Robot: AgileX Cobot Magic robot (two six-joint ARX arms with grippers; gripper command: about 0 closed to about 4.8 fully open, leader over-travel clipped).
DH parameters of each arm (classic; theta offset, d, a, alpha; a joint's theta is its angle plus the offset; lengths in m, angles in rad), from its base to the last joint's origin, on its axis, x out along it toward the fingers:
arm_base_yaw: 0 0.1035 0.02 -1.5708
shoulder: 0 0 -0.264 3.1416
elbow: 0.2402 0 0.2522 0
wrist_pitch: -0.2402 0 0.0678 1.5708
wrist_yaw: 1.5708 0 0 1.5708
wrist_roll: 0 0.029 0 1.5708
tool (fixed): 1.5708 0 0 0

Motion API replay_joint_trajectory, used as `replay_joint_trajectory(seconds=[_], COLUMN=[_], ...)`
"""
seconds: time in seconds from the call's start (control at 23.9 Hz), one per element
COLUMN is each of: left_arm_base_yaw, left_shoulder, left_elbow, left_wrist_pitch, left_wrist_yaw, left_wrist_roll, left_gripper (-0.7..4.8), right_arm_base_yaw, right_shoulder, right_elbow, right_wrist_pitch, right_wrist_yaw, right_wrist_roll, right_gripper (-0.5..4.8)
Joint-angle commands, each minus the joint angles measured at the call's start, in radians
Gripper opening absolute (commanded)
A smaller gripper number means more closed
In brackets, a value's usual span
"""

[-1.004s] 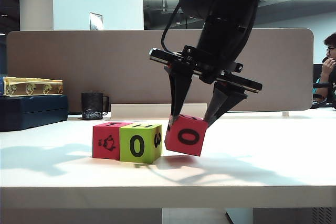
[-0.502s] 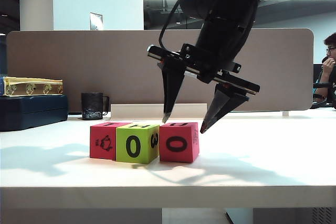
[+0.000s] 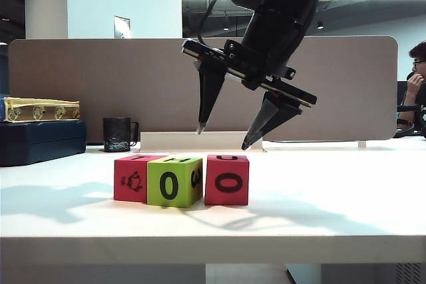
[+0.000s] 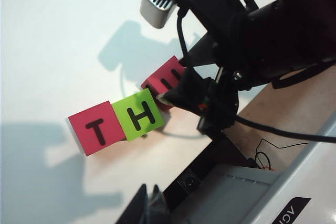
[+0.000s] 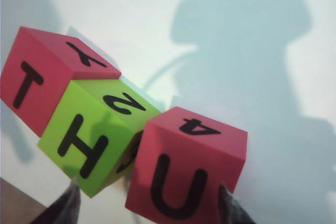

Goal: Select the appropriate blocks from the scattered letter blocks on the table and arrange them in a row to spell out "THU".

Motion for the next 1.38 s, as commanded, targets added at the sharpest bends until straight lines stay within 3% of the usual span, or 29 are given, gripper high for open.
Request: replay_joint_trajectory(seconds=[0.04,0.33,0.46,0.59,0.71,0.88,1.17,1.38], left_arm_base_yaw=[0.0,0.0,0.0,0.0,0.0,0.0,0.0,0.0], left_shoulder=[-0.003,-0.003,-0.003,-0.003,-0.003,-0.003,-0.003,-0.003], left_elbow=[0.003,0.003,0.003,0.003,0.003,0.003,0.003,0.004], left_wrist_pitch=[-0.003,-0.002,-0.002,-0.002,-0.002,0.0,0.006,0.006], left_wrist_yaw=[0.004,-0.003,-0.003,-0.003,-0.003,-0.003,-0.003,-0.003], left_wrist_roll=[0.003,0.005,0.005,0.005,0.005,0.005,0.005,0.004], left_gripper=[-0.05,-0.05,-0.05,-0.05,-0.05,-0.05,-0.05,-0.05], right_arm_base_yaw=[-0.013,-0.047,-0.046,-0.047,-0.047,-0.047,-0.046,-0.04], right_shoulder=[-0.005,-0.006,-0.006,-0.006,-0.005,-0.004,-0.001,0.031], right_elbow=[0.001,0.001,0.0,0.0,-0.002,-0.006,-0.019,-0.019], right_wrist_pitch=[-0.035,-0.092,-0.093,-0.094,-0.108,-0.111,-0.103,-0.087], right_wrist_yaw=[0.021,0.077,0.096,0.132,0.161,0.167,0.149,0.051], right_wrist_roll=[-0.035,-0.055,-0.098,-0.106,-0.145,-0.161,-0.177,-0.179], right_gripper=[3.27,2.59,1.59,1.43,0.58,-0.03,-0.05,-0.05])
